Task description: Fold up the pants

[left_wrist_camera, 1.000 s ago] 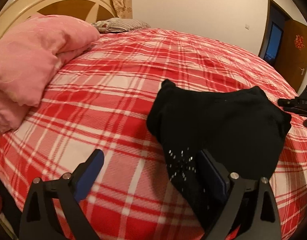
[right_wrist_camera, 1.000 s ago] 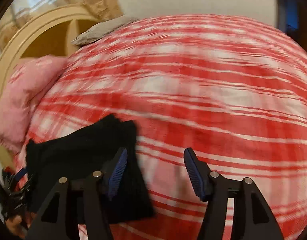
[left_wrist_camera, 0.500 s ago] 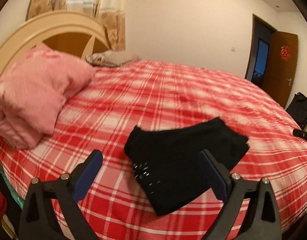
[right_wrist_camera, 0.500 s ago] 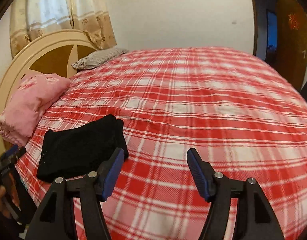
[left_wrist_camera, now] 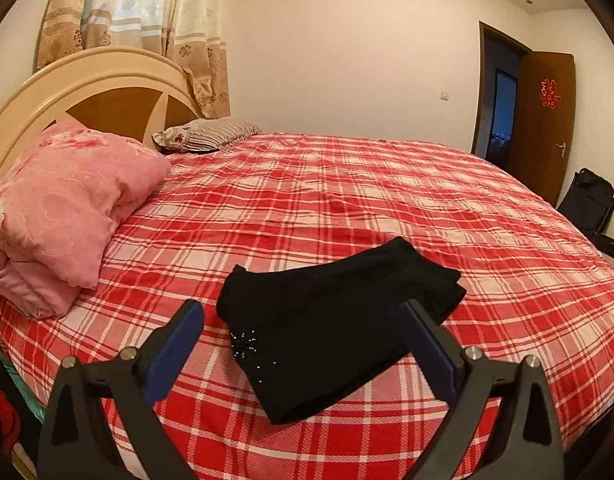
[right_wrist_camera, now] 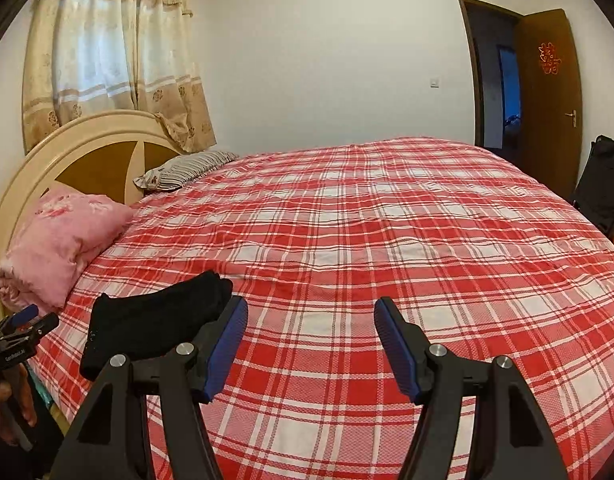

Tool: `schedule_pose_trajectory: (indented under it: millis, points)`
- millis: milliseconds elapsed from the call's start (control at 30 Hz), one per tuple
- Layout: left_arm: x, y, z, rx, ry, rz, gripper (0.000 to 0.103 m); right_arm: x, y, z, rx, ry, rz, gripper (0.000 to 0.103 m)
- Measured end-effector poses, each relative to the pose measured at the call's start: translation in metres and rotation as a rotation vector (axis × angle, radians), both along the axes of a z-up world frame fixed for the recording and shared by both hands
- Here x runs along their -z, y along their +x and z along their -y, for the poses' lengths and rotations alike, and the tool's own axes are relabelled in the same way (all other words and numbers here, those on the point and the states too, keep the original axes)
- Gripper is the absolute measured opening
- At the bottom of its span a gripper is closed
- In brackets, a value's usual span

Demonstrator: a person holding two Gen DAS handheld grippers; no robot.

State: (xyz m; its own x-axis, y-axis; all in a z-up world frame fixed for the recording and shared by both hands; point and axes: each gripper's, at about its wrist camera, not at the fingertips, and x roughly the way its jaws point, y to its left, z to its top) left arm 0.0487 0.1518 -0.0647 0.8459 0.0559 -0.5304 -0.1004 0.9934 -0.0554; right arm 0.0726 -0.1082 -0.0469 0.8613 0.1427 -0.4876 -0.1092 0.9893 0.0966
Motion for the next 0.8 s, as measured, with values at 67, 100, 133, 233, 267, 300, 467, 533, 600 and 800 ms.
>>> schedule_pose_trajectory:
  millis: [67,100,133,233,267,300,467,533,600,800]
  points:
    - [0.0002,-0.0005,0.0021,0.002,0.000,0.000,0.100,-0.0008,-0.0011,0.0020,0.006,-0.002,0.005,0.067]
    - [0.0001,-0.0012,0.0037,0.005,0.001,0.000,0.100,-0.0015,-0.0017,0.0028,0.006,0.004,0.008,0.067]
    - [-0.0001,-0.0016,0.0044,0.007,0.002,0.001,0.100,-0.0017,-0.0023,0.0028,0.004,0.007,0.007,0.067]
    - [-0.0015,-0.0043,0.0082,0.009,0.008,0.004,0.100,-0.0013,-0.0042,0.0019,0.001,0.006,0.010,0.067]
    - [-0.0017,-0.0048,0.0083,0.009,0.007,0.004,0.100,-0.0007,-0.0043,0.0013,-0.001,0.005,0.010,0.067]
    - [-0.0014,-0.0047,0.0087,0.008,0.007,0.004,0.100,0.0000,-0.0045,0.0002,-0.005,0.005,0.009,0.067]
    - [-0.0022,-0.0047,0.0071,-0.003,0.004,0.005,0.100,0.0045,-0.0034,-0.0027,-0.015,0.002,-0.002,0.067]
    - [-0.0023,-0.0049,0.0068,-0.005,0.002,0.005,0.100,0.0055,-0.0029,-0.0018,-0.016,0.004,-0.006,0.067]
    - [-0.0025,-0.0047,0.0066,-0.003,0.004,0.004,0.100,0.0052,-0.0033,-0.0013,-0.014,0.005,-0.005,0.067]
    - [-0.0039,-0.0050,0.0068,0.001,0.007,0.007,0.100,0.0060,-0.0038,-0.0028,-0.020,0.001,-0.008,0.067]
